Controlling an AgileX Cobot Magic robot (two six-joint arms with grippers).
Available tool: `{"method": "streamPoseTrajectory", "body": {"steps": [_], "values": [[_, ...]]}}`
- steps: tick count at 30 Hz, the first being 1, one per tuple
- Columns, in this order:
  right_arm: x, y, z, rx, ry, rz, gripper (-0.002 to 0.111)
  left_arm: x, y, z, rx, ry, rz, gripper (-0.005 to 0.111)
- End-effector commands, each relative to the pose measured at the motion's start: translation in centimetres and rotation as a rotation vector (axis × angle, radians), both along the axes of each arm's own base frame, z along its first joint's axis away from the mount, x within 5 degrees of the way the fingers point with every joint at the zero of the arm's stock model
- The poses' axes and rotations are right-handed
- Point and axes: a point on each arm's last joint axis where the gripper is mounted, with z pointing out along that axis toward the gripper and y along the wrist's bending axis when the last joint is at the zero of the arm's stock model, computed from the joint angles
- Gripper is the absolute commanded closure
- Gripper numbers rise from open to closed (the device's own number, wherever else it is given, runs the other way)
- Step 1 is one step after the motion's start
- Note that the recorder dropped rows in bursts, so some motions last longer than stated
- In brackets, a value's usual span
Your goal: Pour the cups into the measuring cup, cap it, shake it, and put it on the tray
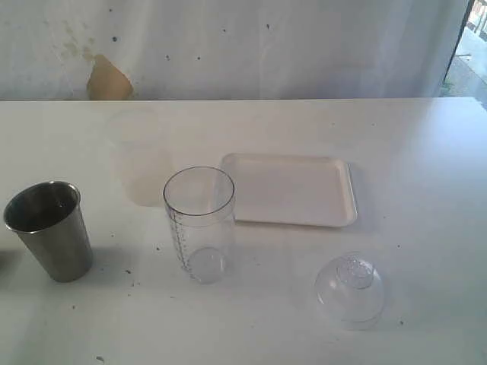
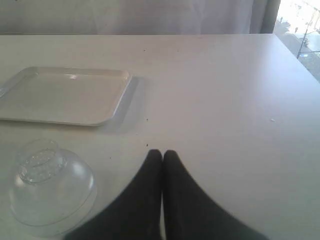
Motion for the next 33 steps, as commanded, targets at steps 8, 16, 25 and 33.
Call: {"method": "streamPoseTrajectory", "body": {"steps": [8, 16, 25, 33], "values": [[0.0, 0.0, -0.1, -0.004, -0.003, 0.002, 0.108, 0.0, 0.0, 1.4, -0.125, -0.175, 0.002, 0.106], [0.0, 0.0, -0.1, -0.004, -0.003, 0.002, 0.108, -0.3, 0.3, 3.2, -0.380, -0.387, -0.007, 0.106], [0.0, 0.0, -0.1, -0.004, -0.003, 0.002, 0.108, -0.2, 0.2, 2.8, -0.299, -0.338, -0.003, 0.016], [0.0, 0.0, -0.1, -0.004, -0.003, 0.002, 0.108, 0.8, 0.2, 2.2, -0.274, -0.238, 0.016, 0.002]]}}
